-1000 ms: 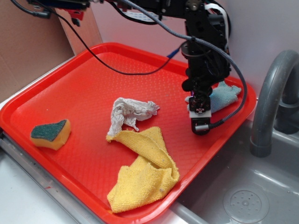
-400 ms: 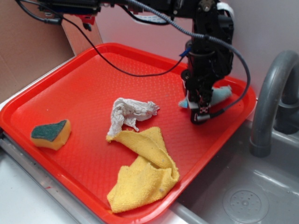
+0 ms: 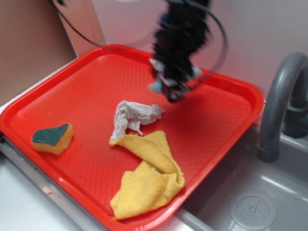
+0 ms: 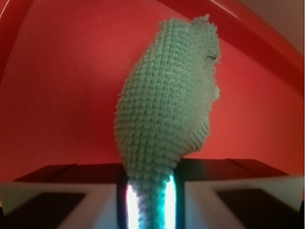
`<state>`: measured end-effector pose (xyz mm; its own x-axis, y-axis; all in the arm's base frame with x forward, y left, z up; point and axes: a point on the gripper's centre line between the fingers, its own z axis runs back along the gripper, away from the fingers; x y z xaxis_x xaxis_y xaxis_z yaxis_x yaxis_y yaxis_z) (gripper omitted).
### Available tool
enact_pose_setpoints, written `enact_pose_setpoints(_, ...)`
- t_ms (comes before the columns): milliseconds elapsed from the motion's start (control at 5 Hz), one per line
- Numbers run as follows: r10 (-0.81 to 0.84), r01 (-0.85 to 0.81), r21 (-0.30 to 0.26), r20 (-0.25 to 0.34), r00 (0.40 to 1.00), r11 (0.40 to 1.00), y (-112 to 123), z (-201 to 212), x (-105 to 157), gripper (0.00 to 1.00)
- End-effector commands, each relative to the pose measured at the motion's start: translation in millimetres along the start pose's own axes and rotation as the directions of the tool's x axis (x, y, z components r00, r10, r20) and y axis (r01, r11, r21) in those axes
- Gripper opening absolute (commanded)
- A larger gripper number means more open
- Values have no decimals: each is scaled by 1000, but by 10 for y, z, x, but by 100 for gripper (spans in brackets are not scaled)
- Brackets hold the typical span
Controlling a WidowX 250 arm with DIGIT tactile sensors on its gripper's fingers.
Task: Grab the blue cloth.
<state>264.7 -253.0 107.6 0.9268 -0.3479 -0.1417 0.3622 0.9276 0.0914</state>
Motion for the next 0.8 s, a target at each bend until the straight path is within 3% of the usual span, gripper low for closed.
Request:
enact_pose_setpoints(0,300,-290,-130,73,951,948,642,611,-892,0)
enact_pose_setpoints(200,386,-366,-145,139,912,919,847,782,-1227,0)
enact_pose_setpoints(400,449,-432,-122,215,867,893,873,941,-1372,0)
enact_pose_setpoints(600,454,-429,-159,191,870,889,878,882,-1310,0)
